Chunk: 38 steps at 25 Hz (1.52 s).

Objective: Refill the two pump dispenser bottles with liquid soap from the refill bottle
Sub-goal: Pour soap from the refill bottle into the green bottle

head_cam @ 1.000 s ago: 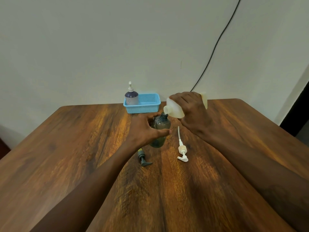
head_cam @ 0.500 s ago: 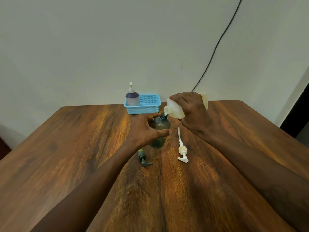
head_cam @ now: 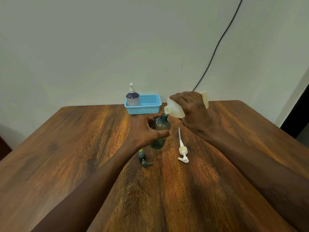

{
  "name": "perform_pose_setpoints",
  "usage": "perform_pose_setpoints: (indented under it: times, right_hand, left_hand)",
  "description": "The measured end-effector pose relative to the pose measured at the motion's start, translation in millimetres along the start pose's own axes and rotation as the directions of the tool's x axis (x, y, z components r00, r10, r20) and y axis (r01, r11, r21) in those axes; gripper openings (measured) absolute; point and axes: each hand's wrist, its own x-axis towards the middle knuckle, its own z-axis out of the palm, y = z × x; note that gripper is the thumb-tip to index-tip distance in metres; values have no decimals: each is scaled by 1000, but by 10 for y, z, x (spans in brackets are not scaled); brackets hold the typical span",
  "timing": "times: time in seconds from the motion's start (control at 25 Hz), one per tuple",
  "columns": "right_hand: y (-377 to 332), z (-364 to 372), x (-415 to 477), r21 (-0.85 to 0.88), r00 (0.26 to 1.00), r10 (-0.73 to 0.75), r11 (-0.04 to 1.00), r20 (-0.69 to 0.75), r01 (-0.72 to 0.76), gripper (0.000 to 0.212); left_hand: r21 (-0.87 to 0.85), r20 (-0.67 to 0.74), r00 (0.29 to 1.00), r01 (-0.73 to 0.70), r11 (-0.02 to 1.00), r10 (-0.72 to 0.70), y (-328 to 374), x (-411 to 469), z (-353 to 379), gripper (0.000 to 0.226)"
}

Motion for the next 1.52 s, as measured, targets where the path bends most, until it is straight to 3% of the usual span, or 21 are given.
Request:
perform_pose_setpoints:
  times: [1.52]
  right_hand:
    - [-62, -99, 45, -36, 1000, -3, 999, 17, 4, 77]
  left_hand:
    - [16, 32, 999, -25, 1000, 25, -83, -45, -37, 66]
